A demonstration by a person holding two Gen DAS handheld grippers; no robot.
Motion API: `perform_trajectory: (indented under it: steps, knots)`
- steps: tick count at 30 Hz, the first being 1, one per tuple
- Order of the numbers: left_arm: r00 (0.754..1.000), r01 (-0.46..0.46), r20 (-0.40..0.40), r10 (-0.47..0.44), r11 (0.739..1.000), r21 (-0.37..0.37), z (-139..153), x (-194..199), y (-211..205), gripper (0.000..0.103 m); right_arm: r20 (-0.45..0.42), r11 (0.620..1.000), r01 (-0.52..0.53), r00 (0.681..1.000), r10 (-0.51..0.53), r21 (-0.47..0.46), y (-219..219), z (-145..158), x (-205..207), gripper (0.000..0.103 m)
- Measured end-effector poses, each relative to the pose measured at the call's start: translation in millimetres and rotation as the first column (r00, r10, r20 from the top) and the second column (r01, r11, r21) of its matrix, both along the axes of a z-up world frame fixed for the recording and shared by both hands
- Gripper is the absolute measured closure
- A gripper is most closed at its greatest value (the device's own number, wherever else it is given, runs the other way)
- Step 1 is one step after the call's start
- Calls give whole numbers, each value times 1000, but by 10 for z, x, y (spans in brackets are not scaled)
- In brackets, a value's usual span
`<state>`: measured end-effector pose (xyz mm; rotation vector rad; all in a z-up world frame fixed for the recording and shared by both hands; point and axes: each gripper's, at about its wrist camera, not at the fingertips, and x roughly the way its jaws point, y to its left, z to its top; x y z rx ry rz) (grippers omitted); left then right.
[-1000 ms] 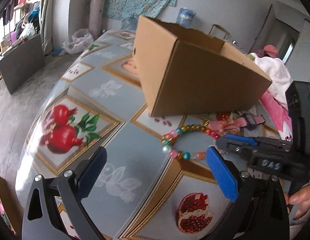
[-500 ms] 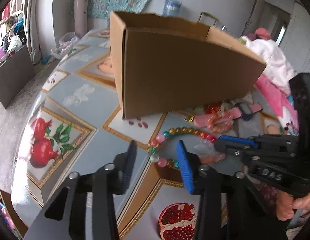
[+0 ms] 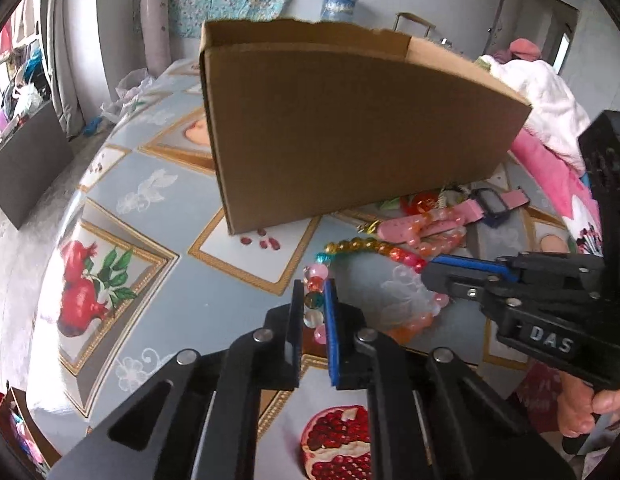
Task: Organize jewelry
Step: 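Close the left tool on the multicolored bead bracelet while the right tool grips it too, then carry the bracelet over the box and open both tools to drop it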
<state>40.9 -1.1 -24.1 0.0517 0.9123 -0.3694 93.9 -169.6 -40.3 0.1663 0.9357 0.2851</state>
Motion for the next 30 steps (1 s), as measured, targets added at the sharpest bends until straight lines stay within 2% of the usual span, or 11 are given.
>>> perform_trajectory:
  steps: [6,11,14,17,21,23,25,26,28,30]
  knots:
    - [1000,-10,23,11,999,-41,228,-67,96,94,38,1000,-13,999,12,17,-75,162,-61,96]
    - [1000,-8,29,12,994,-111,495,-102,173,94,80,998,-29,996,25,51,-172,426,-171,96]
    - [996,21,85,-7,988,-155,812,-134,182,94,118,996,-37,993,28,78,-234,639,-226,96]
    - [988,55,151,-27,981,-187,1138,-101,165,94,178,991,-60,983,37,122,-332,989,-219,96]
    - [961,103,274,-41,971,-217,1624,86,142,94,296,992,-87,954,56,93,-374,1459,-52,96]
    - [947,109,318,-43,975,-194,1778,290,97,94,336,993,-95,940,68,65,-400,1662,166,96]
    - [946,112,321,-47,976,-186,1813,510,72,94,330,993,-103,941,80,54,-414,1730,433,96]
    - [954,104,296,-46,978,-183,1794,705,52,94,306,992,-112,948,90,56,-419,1736,610,96]
    - [970,84,241,-41,982,-170,1721,1032,22,94,233,988,-137,965,116,76,-434,1702,1017,96]
    - [984,59,177,-34,989,-138,1597,1350,-5,94,114,984,-151,984,140,97,-444,1557,1430,96]
